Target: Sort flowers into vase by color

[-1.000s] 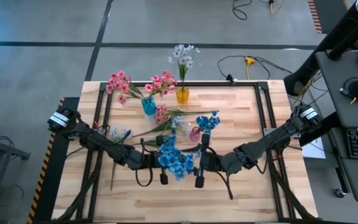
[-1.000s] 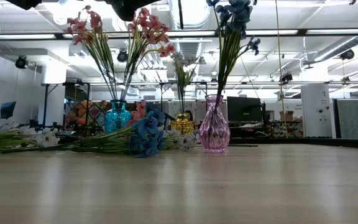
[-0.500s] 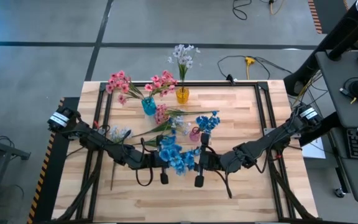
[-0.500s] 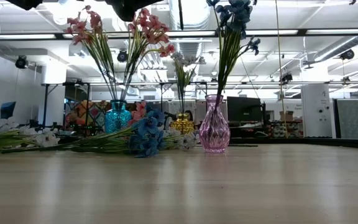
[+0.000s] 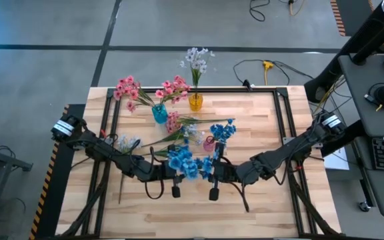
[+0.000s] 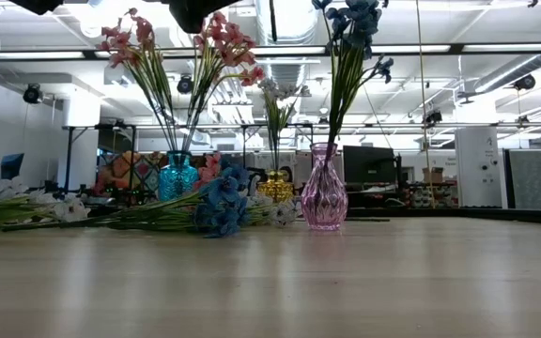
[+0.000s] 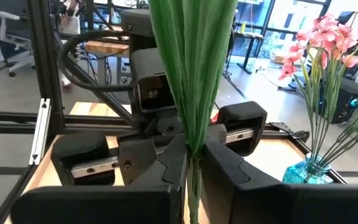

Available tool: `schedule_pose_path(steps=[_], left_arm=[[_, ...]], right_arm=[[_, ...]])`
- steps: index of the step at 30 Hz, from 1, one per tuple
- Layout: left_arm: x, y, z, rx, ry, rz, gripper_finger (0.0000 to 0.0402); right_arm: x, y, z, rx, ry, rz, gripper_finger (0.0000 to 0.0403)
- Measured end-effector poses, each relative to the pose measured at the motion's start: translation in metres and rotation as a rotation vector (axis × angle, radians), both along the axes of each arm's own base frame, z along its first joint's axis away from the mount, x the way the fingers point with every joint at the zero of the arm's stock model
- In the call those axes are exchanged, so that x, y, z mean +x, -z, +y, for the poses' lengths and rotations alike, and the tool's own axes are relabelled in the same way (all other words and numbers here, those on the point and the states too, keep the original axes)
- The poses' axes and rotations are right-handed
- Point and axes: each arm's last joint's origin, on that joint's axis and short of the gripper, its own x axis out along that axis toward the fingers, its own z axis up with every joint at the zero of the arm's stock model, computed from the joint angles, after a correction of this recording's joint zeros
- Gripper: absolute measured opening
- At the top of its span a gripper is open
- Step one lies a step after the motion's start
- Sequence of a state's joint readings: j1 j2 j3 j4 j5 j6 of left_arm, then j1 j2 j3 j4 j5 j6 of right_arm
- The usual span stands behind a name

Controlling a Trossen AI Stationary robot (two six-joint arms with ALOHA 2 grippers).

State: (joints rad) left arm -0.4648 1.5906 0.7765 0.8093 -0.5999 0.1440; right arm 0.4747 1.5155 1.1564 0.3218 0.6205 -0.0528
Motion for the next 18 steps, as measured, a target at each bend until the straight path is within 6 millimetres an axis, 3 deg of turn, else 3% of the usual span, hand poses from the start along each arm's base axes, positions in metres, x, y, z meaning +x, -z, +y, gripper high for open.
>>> schedule_pose_path(steps=[10,14,18], left_arm=[[0.0,0.003,0.0,0.015,-0.003,0.034,0.021],[-0.003,0.002,0.002,0.027,-0.048,0.056,0.0232],[-0.01,-0.011,0.005,0.021,-0.049,0.043,0.0237]], right_arm=[[-0.013,-0.014,-0.009,-0.02,0.083,0.017,0.0029],[-0.02,-0.017,-0.015,-0.035,0.151,0.043,0.0029],[-0.021,-0.014,-0.016,-0.042,0.176,0.057,0.0029]])
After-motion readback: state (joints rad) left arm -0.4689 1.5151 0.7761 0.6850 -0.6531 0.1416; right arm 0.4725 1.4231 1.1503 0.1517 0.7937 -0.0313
